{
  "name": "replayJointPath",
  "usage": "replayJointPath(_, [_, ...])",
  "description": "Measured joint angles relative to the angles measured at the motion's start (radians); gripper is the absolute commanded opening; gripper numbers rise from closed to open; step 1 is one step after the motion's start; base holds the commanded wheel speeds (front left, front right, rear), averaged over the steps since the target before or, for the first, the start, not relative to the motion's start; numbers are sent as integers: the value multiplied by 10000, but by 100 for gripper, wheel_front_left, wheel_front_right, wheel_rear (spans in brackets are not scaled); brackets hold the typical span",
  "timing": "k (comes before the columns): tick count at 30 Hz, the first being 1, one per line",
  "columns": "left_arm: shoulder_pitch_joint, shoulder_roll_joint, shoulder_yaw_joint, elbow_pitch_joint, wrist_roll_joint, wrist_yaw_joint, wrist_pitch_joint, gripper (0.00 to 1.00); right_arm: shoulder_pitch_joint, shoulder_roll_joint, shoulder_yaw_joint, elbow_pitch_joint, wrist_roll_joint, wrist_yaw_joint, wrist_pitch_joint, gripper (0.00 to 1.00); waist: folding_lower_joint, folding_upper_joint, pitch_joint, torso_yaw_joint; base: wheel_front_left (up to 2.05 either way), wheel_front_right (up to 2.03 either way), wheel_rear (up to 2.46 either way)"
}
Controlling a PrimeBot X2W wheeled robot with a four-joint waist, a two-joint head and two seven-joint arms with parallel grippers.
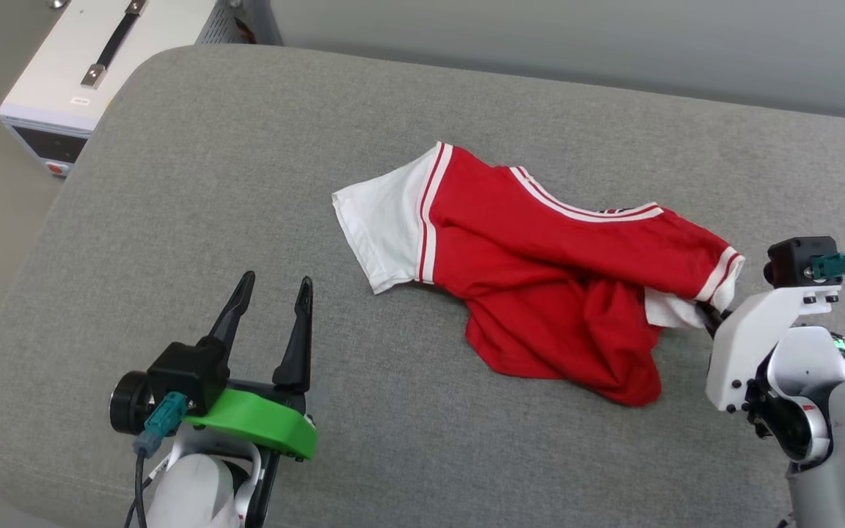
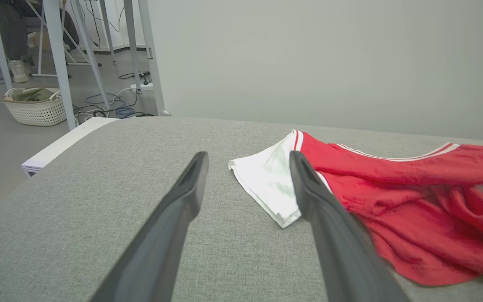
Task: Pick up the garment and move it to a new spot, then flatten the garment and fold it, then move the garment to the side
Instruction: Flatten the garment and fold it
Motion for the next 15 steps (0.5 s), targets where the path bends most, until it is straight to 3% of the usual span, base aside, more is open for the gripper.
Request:
replayJointPath(8, [277,4,42,25,-12,0,0,100,934,-2138,828,-1536,458,2,-274,0,0,0,-716,-355,0,0,0])
replayJointPath(15, [442,-12,-19,10,-27,0,0,100,1682,-4153,978,-2922,1306,2,443,0,0,0,-1086,-636,0,0,0])
